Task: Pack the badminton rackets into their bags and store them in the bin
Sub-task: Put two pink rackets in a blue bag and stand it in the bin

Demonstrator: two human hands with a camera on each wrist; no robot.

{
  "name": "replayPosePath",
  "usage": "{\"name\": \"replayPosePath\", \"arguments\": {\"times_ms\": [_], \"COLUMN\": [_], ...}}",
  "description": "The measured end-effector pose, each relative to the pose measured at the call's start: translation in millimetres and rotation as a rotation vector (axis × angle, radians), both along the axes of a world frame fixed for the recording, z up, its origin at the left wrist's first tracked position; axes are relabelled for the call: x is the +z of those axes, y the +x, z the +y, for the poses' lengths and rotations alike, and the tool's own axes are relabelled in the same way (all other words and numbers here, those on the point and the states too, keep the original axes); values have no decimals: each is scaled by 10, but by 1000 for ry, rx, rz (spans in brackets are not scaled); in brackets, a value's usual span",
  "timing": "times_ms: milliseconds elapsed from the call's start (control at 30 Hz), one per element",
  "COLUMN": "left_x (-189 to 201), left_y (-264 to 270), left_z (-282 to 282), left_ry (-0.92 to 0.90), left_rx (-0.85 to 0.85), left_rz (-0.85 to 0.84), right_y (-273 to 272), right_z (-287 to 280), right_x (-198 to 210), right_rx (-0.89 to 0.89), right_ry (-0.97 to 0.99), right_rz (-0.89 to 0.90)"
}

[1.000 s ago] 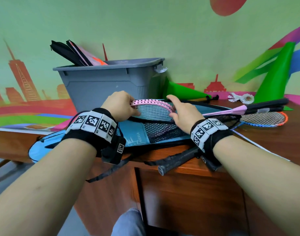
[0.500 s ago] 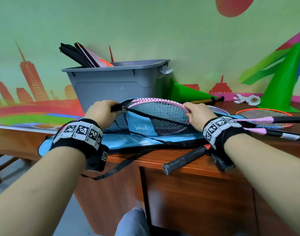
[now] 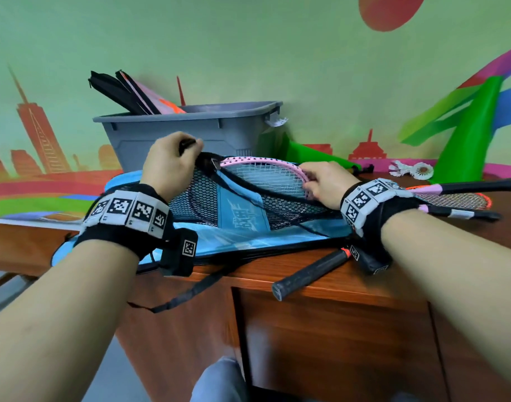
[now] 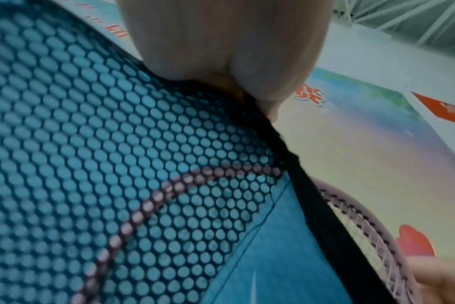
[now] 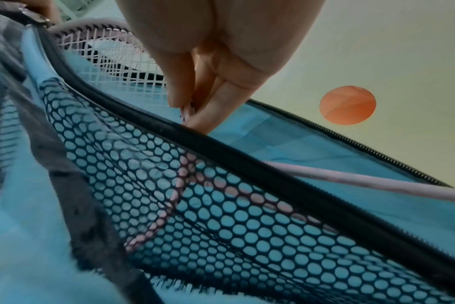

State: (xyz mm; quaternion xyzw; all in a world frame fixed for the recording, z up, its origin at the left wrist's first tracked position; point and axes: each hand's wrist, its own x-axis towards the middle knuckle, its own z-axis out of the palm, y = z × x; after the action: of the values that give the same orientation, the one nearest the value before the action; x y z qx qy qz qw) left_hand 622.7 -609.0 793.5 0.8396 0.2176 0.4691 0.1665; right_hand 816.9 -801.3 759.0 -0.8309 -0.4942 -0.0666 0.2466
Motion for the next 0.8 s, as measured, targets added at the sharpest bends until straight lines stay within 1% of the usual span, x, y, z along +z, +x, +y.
{"name": "replayPosePath", "arguments": {"times_ms": [100,133,167,200,233,300,333,367,400,467,633,733,800], "left_x": [116,148,172,182,173,92,28,-31,-71,-85,41,76,69], "left_y": [20,39,58,73,78,62,44,26,11,3,106,219,288], "left_z": [7,12,11,5,-1,37,74,113,151,181,92,59,25], "left_ry": [-85,-93,-84,-62,-30,45,71,83,81,59,16,-8,-22], "left_rx": [-47,-57,-64,-69,-65,-10,29,53,53,30,-9,-32,-56], "left_rz": [-143,-150,-121,-47,70,368,490,563,585,545,447,428,452], "right_y": [37,60,82,104,113,131,143,152,164,200,294,315,312], "right_z": [-10,-15,-24,-36,-55,-95,-120,-143,-157,-188,-233,-217,-182], "right_x": [190,249,291,307,305,248,215,196,187,188,243,275,244], "right_rx": [-18,-30,-40,-50,-59,-87,-96,-91,-85,-77,-66,-49,-49], "right_ry": [-15,-27,-38,-54,-82,-137,-146,-140,-130,-108,-75,-91,-112], "right_rz": [1,-8,-9,-12,-23,-43,-26,8,50,120,230,229,203]}}
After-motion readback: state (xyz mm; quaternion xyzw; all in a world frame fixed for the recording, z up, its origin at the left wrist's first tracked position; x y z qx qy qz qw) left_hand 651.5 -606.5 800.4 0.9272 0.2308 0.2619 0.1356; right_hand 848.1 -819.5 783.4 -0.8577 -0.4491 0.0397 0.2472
